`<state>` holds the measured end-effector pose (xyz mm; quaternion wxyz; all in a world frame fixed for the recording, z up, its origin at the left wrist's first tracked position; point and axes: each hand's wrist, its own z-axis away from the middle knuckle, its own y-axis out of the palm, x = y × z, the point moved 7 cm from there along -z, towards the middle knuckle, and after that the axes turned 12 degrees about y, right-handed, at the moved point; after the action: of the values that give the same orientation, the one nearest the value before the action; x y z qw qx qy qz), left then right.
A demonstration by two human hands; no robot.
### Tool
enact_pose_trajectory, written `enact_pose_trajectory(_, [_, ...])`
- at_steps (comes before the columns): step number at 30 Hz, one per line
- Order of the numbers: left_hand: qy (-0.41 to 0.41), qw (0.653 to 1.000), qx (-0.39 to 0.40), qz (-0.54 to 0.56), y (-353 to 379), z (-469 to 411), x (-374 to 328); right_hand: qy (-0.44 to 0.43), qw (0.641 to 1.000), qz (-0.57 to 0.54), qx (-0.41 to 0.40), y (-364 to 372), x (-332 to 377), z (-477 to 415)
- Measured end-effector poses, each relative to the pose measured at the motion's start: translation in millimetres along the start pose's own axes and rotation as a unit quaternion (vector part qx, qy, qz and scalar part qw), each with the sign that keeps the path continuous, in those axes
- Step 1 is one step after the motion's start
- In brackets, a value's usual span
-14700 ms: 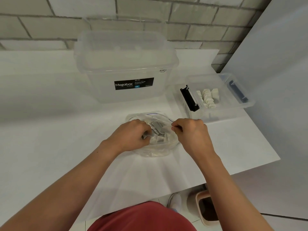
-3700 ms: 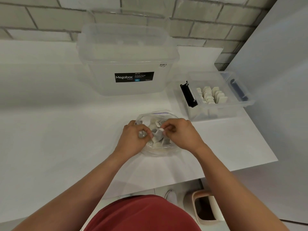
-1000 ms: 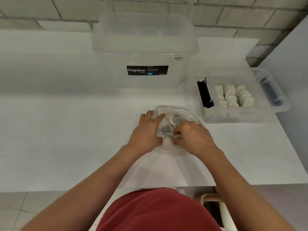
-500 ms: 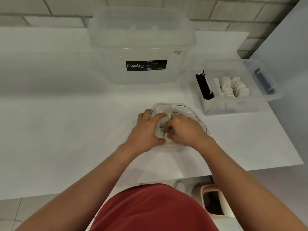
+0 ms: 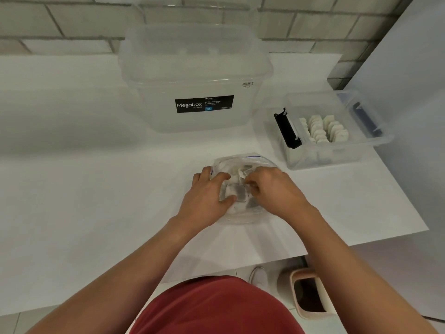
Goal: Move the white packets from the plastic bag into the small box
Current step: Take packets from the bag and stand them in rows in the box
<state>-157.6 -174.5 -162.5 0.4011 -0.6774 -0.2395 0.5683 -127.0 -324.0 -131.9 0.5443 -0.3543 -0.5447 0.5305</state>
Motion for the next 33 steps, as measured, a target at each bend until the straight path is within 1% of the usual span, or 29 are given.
enact_pose_trajectory(4, [-0.016, 0.998, 0.01, -0.053, 1.0, -8.2, -2.4, 0.026, 0.998, 0.001, 0.05, 11.2, -1.9, 4.2])
enact_pose_trajectory(7, [-0.018, 0.998, 0.028, -0.049, 3.0, -13.1, -1.7, 0.035, 0.998, -0.011, 0.06, 13.5, -2.4, 2.0])
enact_pose_trajectory(10, [-0.034, 0.999, 0.005, 0.041, 0.6, -15.5, 5.1, 0.043, 0.995, -0.064, 0.068, 9.3, -7.2, 3.0])
enact_pose_trajectory(12, [-0.051, 0.992, -0.026, 0.116, -2.7, -14.2, 10.1, 0.063, 0.987, -0.127, 0.075, 4.9, -13.6, 3.2])
enact_pose_trajectory(14, [-0.079, 0.978, -0.055, 0.184, -5.4, -10.1, 14.4, 0.092, 0.97, -0.206, 0.088, 2.0, -19.1, 3.3])
enact_pose_trajectory(16, [-0.098, 0.966, -0.077, 0.228, -6.5, -6.8, 16.5, 0.114, 0.949, -0.284, 0.08, -0.5, -21.4, 2.8])
enact_pose_trajectory(19, [-0.106, 0.959, -0.085, 0.247, -6.1, -7.4, 17.8, 0.123, 0.92, -0.369, 0.045, -7.0, -20.9, 3.9])
enact_pose_trajectory(20, [-0.1, 0.965, -0.076, 0.231, -5.6, -8.6, 17.8, 0.109, 0.924, -0.365, 0.026, -12.1, -19.1, 5.1])
enact_pose_trajectory(21, [-0.089, 0.973, -0.058, 0.205, -4.0, -10.0, 17.3, 0.084, 0.938, -0.337, 0.001, -18.9, -16.4, 6.3])
enact_pose_trajectory(23, [-0.065, 0.988, -0.002, 0.143, 2.3, -12.1, 14.6, 0.016, 0.97, -0.235, -0.054, -34.5, -8.2, 9.0])
enact_pose_trajectory(24, [-0.06, 0.991, 0.022, 0.116, 5.0, -12.5, 12.4, -0.009, 0.981, -0.178, -0.074, -41.0, -4.5, 9.4])
enact_pose_trajectory(26, [-0.059, 0.994, 0.044, 0.08, 8.3, -13.9, 8.3, -0.028, 0.992, -0.092, -0.087, -50.0, -2.4, 7.1])
enact_pose_trajectory(27, [-0.058, 0.995, 0.048, 0.065, 9.1, -15.1, 6.3, -0.033, 0.993, -0.071, -0.089, -53.4, -3.2, 5.8])
enact_pose_trajectory(30, [-0.058, 0.996, 0.057, 0.025, 10.8, -18.8, 2.4, -0.047, 0.993, -0.067, -0.089, -62.0, -7.0, 5.8])
enact_pose_trajectory(33, [-0.065, 0.996, 0.059, 0.018, 11.3, -21.7, -0.8, -0.042, 0.995, -0.054, -0.076, -64.7, -14.9, 7.3])
